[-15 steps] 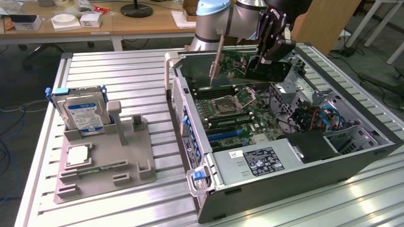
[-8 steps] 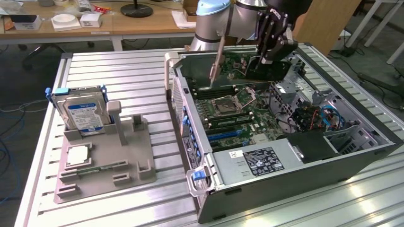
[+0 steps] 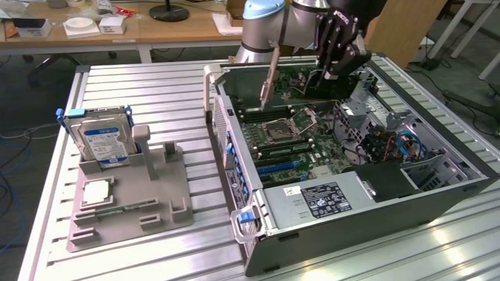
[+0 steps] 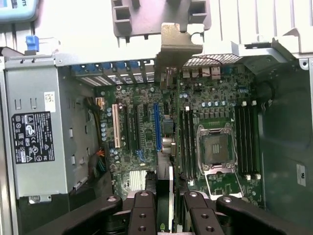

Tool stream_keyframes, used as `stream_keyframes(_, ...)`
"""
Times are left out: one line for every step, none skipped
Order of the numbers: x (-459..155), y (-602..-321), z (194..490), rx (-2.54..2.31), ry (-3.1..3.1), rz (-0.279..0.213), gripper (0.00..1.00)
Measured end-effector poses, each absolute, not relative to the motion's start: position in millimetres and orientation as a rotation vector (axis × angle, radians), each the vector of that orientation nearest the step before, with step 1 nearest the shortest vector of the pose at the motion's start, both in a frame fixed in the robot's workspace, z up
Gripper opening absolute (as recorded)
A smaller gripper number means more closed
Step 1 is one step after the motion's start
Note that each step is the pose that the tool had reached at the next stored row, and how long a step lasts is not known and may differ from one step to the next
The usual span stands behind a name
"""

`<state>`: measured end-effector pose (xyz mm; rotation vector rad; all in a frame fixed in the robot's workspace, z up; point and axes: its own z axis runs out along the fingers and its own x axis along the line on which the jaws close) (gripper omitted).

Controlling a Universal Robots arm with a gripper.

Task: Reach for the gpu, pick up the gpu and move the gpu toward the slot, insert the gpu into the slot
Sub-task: 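Insert the gpu into the slot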

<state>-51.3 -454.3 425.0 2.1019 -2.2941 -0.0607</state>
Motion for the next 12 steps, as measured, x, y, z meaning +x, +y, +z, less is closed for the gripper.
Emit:
stream_keyframes(-51.3, -454.3, 424.9, 2.113, -2.284, -0.061, 0.26)
stream_keyframes(-51.3, -454.3, 425.0, 2.122, -2.275, -0.061, 0.26)
stream_keyframes(-51.3, -454.3, 425.0, 2.132, -2.266, -0.060, 0.26)
stream_keyframes(-51.4, -454.3, 425.0, 2.142, -2.256, -0.060, 0.26)
stream_keyframes(-51.4, -454.3, 425.0, 2.150, -2.248, -0.060, 0.26)
stream_keyframes(-51.4, -454.4, 425.0, 2.159, -2.240, -0.060, 0.26)
stream_keyframes(-51.4, -454.4, 425.0, 2.167, -2.232, -0.060, 0.26)
stream_keyframes(-51.4, -454.5, 425.0, 2.176, -2.223, -0.060, 0.26)
stream_keyframes(-51.4, -454.6, 425.0, 2.184, -2.215, -0.059, 0.26)
stream_keyframes(-51.3, -454.7, 425.0, 2.192, -2.207, -0.059, 0.26)
stream_keyframes(-51.3, -454.7, 425.0, 2.199, -2.199, -0.059, 0.26)
stream_keyframes(-51.3, -454.8, 425.0, 2.207, -2.191, -0.059, 0.26)
